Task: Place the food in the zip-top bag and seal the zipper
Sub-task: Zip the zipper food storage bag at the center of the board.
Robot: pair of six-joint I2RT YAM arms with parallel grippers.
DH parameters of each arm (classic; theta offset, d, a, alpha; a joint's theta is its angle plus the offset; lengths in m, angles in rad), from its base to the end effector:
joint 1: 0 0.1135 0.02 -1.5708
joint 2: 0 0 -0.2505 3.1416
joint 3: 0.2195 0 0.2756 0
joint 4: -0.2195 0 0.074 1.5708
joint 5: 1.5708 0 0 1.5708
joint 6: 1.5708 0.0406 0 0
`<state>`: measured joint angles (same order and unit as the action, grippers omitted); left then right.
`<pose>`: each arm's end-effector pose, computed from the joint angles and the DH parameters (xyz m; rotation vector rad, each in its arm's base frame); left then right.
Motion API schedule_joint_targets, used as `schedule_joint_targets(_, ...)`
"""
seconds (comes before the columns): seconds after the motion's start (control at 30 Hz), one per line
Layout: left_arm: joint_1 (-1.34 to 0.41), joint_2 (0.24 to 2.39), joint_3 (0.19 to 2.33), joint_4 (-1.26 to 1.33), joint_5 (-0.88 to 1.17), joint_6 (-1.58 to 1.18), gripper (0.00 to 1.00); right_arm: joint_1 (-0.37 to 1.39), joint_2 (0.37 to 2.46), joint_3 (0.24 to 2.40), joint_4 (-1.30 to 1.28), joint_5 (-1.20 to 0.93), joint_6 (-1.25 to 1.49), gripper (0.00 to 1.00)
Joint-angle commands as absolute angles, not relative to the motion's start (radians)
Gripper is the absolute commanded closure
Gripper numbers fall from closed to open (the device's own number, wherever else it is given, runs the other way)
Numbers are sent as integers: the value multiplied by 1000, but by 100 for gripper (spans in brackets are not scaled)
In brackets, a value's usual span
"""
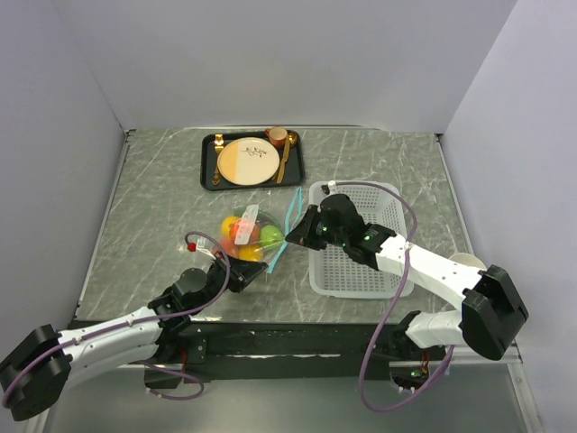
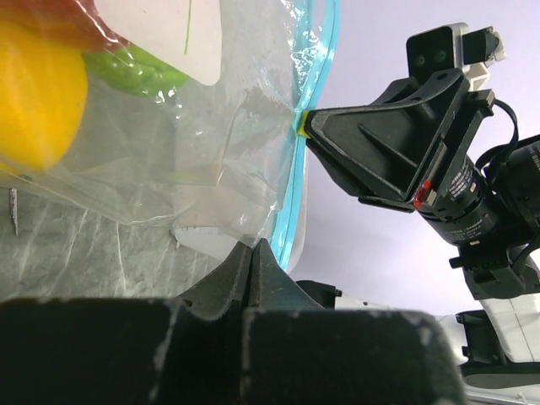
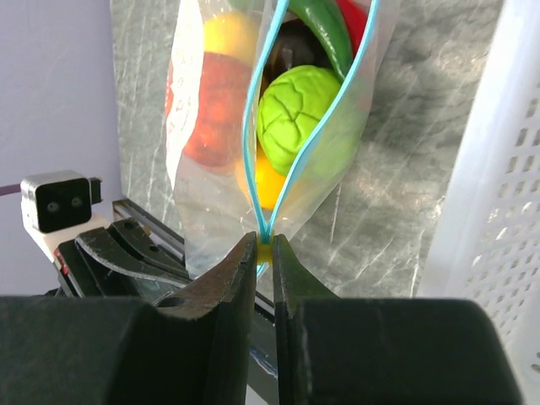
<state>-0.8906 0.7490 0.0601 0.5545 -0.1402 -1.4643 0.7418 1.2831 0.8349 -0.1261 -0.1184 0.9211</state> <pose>0.1274 -0.1484 0.1441 -0.6814 1.8775 -1.5555 0.2278 0.2152 0.2291 0.1348 2.3449 1.0374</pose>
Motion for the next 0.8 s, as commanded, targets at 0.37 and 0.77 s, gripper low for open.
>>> schedule_joint_targets(0.37,-887,715,71,414,-178,-1396,99,646,1319,919,-92,-92,842,81)
schedule_joint_targets(0.77,-888,641,46,333,-204,-1417,99,594,1367,950,-69,-155,821,81)
